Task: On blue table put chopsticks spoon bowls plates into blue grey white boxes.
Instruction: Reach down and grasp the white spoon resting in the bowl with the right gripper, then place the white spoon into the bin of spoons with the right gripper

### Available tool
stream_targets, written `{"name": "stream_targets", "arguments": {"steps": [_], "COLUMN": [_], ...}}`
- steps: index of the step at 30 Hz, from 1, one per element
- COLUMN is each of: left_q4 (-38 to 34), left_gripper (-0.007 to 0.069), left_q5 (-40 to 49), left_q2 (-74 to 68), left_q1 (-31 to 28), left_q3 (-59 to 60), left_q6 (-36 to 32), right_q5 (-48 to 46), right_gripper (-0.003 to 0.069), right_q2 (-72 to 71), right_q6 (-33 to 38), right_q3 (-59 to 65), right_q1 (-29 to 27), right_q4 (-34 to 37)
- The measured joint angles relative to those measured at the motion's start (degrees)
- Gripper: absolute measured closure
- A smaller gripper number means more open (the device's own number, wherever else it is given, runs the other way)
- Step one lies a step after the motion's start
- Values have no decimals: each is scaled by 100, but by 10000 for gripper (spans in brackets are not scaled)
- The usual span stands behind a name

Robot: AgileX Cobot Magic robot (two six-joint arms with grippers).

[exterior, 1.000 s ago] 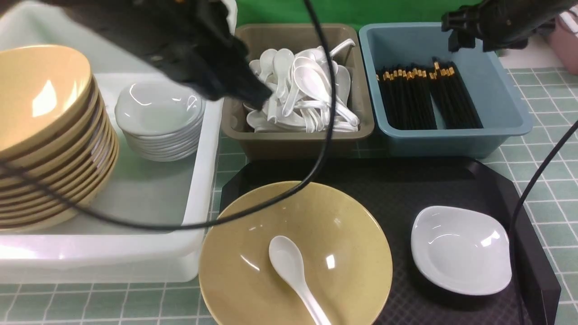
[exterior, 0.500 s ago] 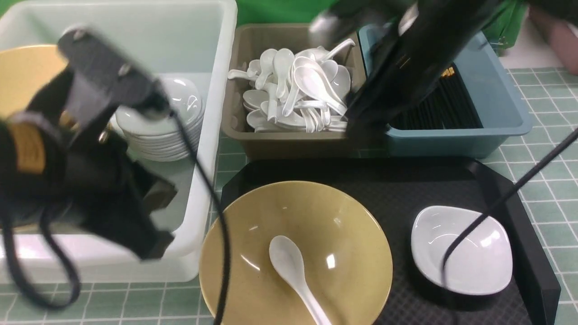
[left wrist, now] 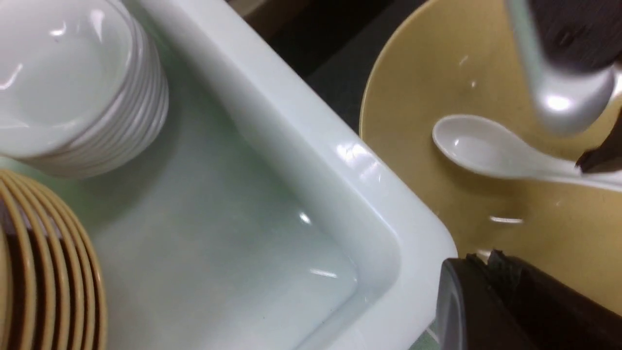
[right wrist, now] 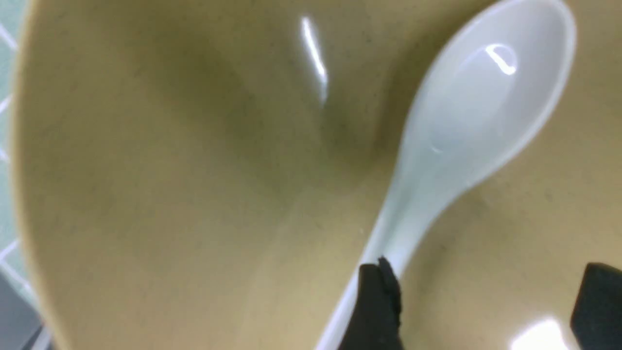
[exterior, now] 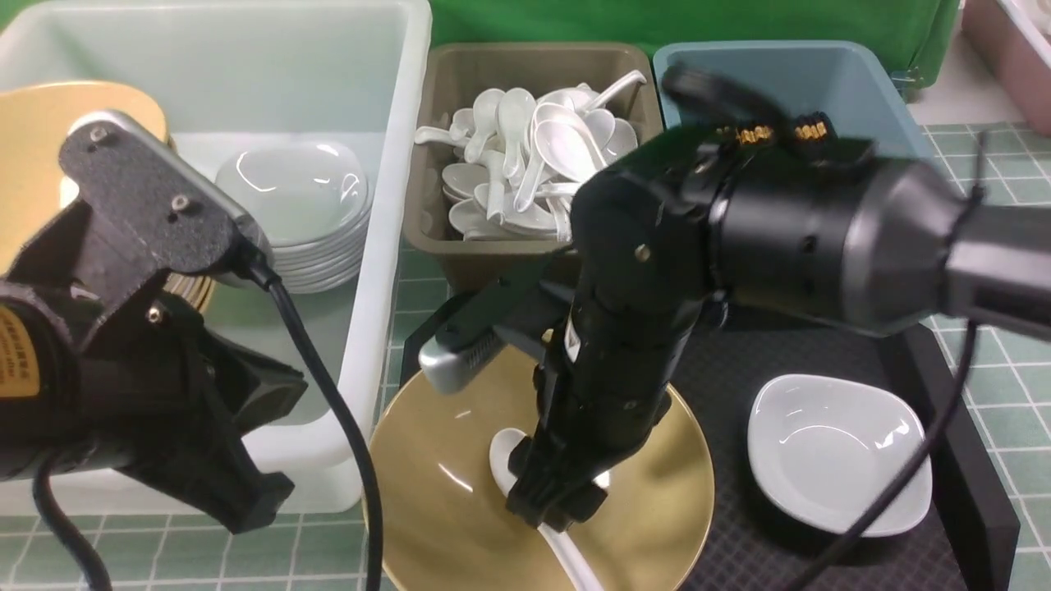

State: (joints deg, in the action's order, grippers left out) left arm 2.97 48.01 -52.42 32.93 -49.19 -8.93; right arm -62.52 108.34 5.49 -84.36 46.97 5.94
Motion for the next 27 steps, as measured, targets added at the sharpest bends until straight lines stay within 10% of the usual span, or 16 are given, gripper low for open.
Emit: {"name": "stream_targets", "arguments": {"steps": [12, 19, 27], "left_q4": [0, 0, 0], "left_gripper": [622, 622, 622], "left_q5": [-109, -122, -676], "left_q2": [0, 0, -11], "left_q1": [0, 0, 0], "left_q3": [11, 11, 24], "left_q6": [0, 0, 108], "right_q5": [17, -35, 154], "right_gripper": [165, 530, 565], "right_q2": [526, 346, -506], "right_q6": [6, 81, 81], "right_q3": [0, 0, -295], "right_q1": [308, 291, -516], "right_q4": [158, -41, -749]}}
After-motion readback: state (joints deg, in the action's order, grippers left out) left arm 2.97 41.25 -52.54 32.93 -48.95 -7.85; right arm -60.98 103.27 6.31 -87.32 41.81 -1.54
